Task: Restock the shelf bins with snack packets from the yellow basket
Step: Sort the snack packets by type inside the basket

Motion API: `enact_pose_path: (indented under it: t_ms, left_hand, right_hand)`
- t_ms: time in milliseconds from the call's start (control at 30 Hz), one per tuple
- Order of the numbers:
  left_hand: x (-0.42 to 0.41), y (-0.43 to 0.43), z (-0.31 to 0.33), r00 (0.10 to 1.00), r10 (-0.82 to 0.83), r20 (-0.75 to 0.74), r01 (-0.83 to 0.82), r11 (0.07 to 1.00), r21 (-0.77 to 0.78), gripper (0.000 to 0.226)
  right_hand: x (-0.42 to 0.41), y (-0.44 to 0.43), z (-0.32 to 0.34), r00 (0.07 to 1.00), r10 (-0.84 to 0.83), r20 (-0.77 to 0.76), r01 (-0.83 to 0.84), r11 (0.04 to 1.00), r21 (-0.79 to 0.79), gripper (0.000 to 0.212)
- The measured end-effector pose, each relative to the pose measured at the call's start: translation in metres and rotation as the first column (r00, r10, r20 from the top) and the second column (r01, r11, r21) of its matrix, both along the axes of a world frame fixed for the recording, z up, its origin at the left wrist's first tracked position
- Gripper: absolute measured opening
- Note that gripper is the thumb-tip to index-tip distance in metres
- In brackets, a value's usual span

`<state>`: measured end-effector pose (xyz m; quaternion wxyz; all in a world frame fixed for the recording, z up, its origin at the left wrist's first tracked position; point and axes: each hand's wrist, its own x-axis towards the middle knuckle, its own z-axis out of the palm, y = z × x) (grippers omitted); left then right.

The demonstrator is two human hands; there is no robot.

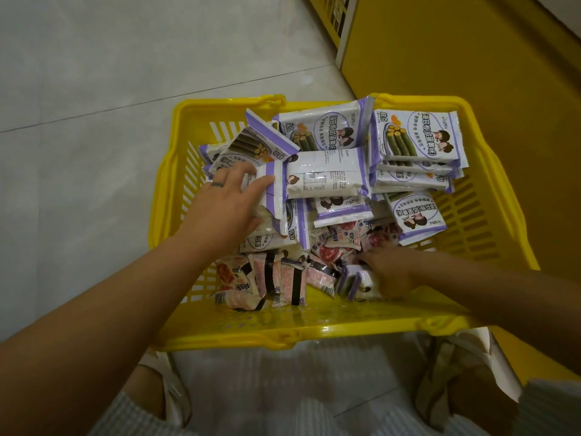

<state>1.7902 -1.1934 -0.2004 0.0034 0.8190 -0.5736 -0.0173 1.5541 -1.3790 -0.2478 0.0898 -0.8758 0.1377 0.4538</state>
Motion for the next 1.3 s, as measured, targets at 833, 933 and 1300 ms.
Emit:
enact_pose_path:
  t_ms: [833, 933, 1300]
  left_hand:
    - [-0.002, 0.000, 0.005, 1.000, 0.000, -0.028, -0.001, 1.000, -0.002, 0.073]
    - [-0.002, 0.000, 0.005, 1.000, 0.001, -0.031, -0.001, 1.000, -0.004, 0.072]
    - [-0.001, 0.000, 0.004, 0.999, 0.001, -0.048, -0.002, 1.000, -0.015, 0.072]
  right_hand:
    - [0.006, 0.003, 0.000, 0.910, -0.403, 0.102, 0.387, 0.910, 0.149, 0.041]
    - [0.013, 0.004, -0.014, 0.831, -0.549, 0.083, 0.528, 0.828, 0.188, 0.026]
    - [0.024, 0.001, -0.029, 0.195, -0.981, -0.022, 0.854, 0.158, 0.496, 0.030]
